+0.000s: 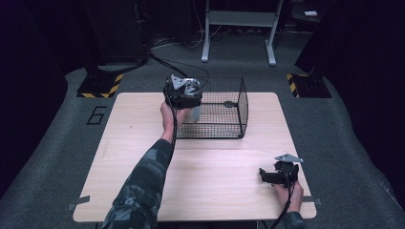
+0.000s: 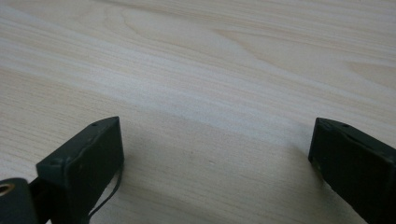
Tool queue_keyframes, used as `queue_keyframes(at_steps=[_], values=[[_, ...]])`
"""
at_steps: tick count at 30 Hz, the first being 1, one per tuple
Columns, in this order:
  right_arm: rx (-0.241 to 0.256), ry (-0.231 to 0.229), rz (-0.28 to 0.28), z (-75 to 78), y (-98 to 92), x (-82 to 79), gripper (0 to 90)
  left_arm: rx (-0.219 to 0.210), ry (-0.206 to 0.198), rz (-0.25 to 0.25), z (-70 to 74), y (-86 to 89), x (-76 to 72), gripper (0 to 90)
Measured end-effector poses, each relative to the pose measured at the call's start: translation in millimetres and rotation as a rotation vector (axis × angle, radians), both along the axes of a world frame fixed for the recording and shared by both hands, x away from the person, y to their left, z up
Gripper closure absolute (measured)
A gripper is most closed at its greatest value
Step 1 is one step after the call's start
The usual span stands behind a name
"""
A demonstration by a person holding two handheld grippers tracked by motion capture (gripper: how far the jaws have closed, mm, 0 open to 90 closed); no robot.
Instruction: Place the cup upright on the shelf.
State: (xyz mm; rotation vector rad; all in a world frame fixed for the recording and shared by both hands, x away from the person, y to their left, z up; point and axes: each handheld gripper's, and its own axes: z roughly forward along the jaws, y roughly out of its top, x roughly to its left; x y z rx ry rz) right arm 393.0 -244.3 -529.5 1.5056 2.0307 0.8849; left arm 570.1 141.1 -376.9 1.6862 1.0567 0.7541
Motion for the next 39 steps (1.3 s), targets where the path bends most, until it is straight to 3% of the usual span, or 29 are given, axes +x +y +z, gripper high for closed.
queue_keyframes(at_steps=[11, 31, 39], values=[[-0.012, 0.001, 0.007, -0.1, -0.7, 0.0, 2.8, -0.027, 0.033, 0.028, -15.0, 1.1, 3.2, 3.6], [-0.01, 0.0, 0.003, -0.1, -0.5, 0.0, 2.8, -0.021, 0.087, 0.041, -35.7, -3.3, 4.1, 3.7], [-0.01, 0.0, 0.003, -0.1, -0.5, 0.0, 2.8, 0.005, 0.083, 0.028, -39.9, -7.4, 3.8, 3.6]])
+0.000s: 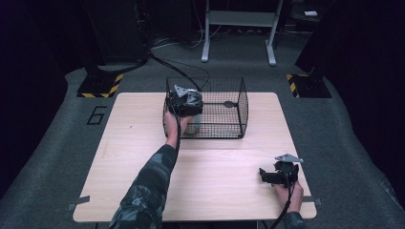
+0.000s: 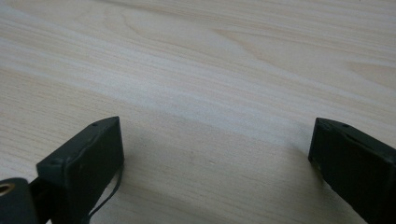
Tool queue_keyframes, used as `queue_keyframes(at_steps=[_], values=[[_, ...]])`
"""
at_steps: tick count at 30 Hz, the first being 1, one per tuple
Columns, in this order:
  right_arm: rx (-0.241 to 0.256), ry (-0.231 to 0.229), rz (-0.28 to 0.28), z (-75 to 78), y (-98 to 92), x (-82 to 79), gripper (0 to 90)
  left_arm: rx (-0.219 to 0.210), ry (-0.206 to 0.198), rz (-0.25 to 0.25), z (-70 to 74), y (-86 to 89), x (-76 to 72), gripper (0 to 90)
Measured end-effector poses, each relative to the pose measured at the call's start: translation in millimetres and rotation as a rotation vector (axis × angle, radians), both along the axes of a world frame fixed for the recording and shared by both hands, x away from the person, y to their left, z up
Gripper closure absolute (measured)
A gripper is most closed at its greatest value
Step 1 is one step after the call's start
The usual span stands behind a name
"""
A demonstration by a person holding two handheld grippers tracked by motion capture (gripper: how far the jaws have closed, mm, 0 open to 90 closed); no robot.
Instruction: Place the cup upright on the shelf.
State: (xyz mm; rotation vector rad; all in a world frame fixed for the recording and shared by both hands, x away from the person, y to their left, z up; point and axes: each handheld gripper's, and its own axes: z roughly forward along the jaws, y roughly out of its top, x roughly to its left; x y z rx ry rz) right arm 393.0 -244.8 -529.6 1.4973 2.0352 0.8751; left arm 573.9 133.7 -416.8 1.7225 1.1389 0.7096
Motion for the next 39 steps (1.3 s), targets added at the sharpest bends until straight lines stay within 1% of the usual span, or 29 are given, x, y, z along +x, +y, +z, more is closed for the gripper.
queue_keyframes(at_steps=[3, 4, 5, 7, 8, 9, 10, 11, 14, 15, 16, 17, 20, 22, 23, 26, 27, 29, 32, 34, 35, 36, 37, 39], values=[[0.0, 0.0, 0.001, 0.0, 0.0, 0.0, 2.8, 0.001, 0.002, -0.004, -0.2, -1.1, -0.5, 3.6], [0.0, 0.0, 0.0, 0.0, 0.0, 0.0, 2.8, -0.001, -0.001, -0.004, -0.8, -1.6, -0.7, 3.6], [0.0, 0.0, 0.0, 0.0, 0.0, 0.0, 2.9, 0.008, -0.004, -0.005, -1.2, -1.2, -1.6, 3.6], [-0.002, -0.002, 0.003, 0.0, -0.2, 0.1, 2.9, 0.003, -0.012, -0.006, -2.9, -1.5, -2.8, 3.6], [-0.002, -0.002, 0.002, 0.0, -0.1, 0.1, 2.9, 0.016, -0.014, -0.012, -3.1, -0.7, -3.7, 3.6], [-0.002, -0.002, 0.002, 0.0, -0.2, 0.1, 2.9, 0.026, -0.024, -0.017, -4.5, -2.1, -5.9, 3.6], [-0.002, -0.002, 0.002, 0.0, -0.2, 0.1, 2.9, 0.026, -0.024, -0.017, -4.5, -2.1, -5.9, 3.6], [-0.003, -0.003, 0.002, -0.1, -0.1, 0.1, 2.9, 0.044, -0.024, -0.027, -4.6, -2.0, -7.1, 3.6], [-0.003, -0.003, 0.002, -0.1, -0.2, 0.1, 2.9, 0.051, -0.032, -0.033, -5.0, -3.3, -9.4, 3.6], [-0.003, -0.003, 0.002, -0.1, -0.1, 0.0, 3.0, 0.051, -0.026, -0.034, -4.9, -2.0, -10.4, 3.6], [-0.003, -0.003, 0.002, -0.1, -0.2, 0.0, 2.9, 0.037, -0.027, -0.028, -5.5, -1.4, -10.7, 3.6], [-0.003, -0.003, 0.002, -0.1, -0.1, 0.0, 3.0, 0.041, -0.022, -0.033, -5.7, 0.9, -11.1, 3.6], [-0.002, -0.002, 0.002, -0.1, -0.2, 0.1, 3.0, 0.008, -0.017, -0.023, -6.1, 4.8, -11.2, 3.5], [-0.002, -0.002, 0.002, -0.1, -0.2, 0.0, 3.0, 0.01, -0.015, -0.029, -5.8, 5.5, -11.7, 3.5], [-0.002, -0.002, 0.002, -0.1, -0.1, 0.1, 3.0, 0.026, -0.013, -0.037, -5.3, 6.2, -12.4, 3.5], [-0.003, -0.003, 0.002, -0.1, -0.2, 0.0, 3.0, 0.026, -0.007, -0.034, -4.6, 6.5, -13.3, 3.4], [-0.002, -0.002, 0.002, -0.1, -0.2, 0.1, 2.9, 0.038, -0.006, -0.041, -3.9, 8.0, -13.3, 3.4], [-0.002, -0.002, 0.002, -0.1, -0.1, 0.0, 2.9, 0.019, 0.003, -0.035, -4.0, 7.4, -14.9, 3.4], [-0.002, -0.002, 0.002, -0.1, -0.1, 0.0, 3.0, 0.044, 0.0, -0.044, -2.6, 8.4, -15.6, 3.3], [-0.003, -0.002, 0.002, -0.1, -0.2, 0.0, 2.9, 0.053, -0.002, -0.047, -2.2, 7.5, -16.6, 3.3], [-0.002, -0.003, 0.001, -0.1, -0.1, 0.0, 2.9, 0.05, 0.0, -0.042, -2.0, 6.5, -18.0, 3.2], [-0.002, -0.003, 0.001, -0.1, -0.1, 0.0, 3.0, 0.053, -0.006, -0.038, -1.4, 6.1, -19.3, 3.1], [-0.002, -0.002, 0.001, -0.1, -0.1, 0.0, 2.9, 0.057, -0.015, -0.045, -0.3, 6.0, -21.1, 2.3], [-0.002, -0.002, 0.002, -0.1, -0.2, 0.0, 3.0, 0.058, -0.03, -0.038, 3.6, 5.2, -24.3, 0.2]])
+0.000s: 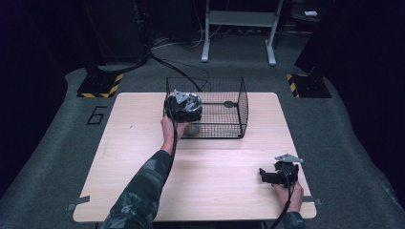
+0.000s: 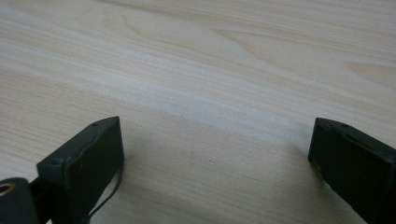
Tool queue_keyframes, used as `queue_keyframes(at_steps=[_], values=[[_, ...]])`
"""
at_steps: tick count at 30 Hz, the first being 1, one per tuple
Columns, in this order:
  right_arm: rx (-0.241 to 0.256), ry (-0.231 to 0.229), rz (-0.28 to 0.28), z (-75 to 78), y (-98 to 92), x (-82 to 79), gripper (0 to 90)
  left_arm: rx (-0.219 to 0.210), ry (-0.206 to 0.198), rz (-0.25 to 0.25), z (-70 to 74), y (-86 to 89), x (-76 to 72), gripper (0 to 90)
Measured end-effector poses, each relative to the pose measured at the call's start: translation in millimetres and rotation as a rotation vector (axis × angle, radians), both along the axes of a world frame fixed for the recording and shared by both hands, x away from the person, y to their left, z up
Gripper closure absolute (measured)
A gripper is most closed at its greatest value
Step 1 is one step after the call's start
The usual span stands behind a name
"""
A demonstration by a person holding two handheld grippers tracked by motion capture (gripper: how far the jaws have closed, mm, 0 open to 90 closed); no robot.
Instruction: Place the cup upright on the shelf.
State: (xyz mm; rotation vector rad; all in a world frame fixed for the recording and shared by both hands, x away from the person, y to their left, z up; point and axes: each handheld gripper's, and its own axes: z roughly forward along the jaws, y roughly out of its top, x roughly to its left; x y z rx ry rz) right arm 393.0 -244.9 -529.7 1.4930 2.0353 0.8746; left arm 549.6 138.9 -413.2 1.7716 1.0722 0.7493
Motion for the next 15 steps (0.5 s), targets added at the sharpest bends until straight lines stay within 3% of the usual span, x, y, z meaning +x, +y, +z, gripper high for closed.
queue_keyframes(at_steps=[15], values=[[-0.001, -0.001, -0.001, 0.0, 0.2, -0.1, 2.9, -0.008, 0.08, -0.067, 29.1, 18.8, -22.5, 0.0]])
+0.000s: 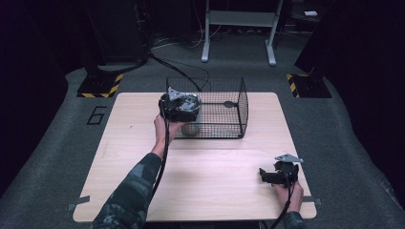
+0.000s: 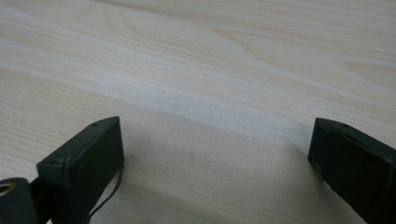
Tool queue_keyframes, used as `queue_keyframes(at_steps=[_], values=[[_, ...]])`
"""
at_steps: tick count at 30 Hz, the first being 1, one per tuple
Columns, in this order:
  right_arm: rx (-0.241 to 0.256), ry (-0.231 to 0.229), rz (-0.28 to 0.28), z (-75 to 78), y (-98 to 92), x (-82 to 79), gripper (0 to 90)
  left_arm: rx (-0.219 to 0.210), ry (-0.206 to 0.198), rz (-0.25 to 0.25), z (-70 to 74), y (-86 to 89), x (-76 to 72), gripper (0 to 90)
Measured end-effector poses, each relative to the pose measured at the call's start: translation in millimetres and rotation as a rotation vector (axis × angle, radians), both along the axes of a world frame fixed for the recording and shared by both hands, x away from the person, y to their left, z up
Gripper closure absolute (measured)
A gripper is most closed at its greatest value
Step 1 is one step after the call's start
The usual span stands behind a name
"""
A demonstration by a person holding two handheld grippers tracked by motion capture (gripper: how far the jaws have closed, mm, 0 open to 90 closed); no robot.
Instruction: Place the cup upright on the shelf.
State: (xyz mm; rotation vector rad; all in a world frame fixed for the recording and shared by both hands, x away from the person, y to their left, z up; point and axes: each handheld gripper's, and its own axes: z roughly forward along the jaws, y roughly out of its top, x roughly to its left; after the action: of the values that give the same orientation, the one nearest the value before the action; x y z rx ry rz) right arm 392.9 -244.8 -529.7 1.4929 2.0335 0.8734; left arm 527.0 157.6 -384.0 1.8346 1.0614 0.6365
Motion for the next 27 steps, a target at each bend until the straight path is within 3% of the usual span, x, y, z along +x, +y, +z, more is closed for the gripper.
queue_keyframes(at_steps=[7, 13, 27], values=[[0.0, 0.0, 0.0, 0.0, 0.0, 0.0, 2.9, 0.012, 0.026, -0.039, 14.0, 13.3, -24.0, 0.0], [0.0, 0.0, 0.0, 0.0, 0.0, 0.0, 2.9, 0.03, 0.021, -0.058, 22.7, 27.2, -44.2, 0.0], [0.0, 0.0, 0.0, 0.0, 0.0, 0.0, 2.9, 0.065, 0.038, -0.025, 14.9, 68.4, -84.1, 0.0]])
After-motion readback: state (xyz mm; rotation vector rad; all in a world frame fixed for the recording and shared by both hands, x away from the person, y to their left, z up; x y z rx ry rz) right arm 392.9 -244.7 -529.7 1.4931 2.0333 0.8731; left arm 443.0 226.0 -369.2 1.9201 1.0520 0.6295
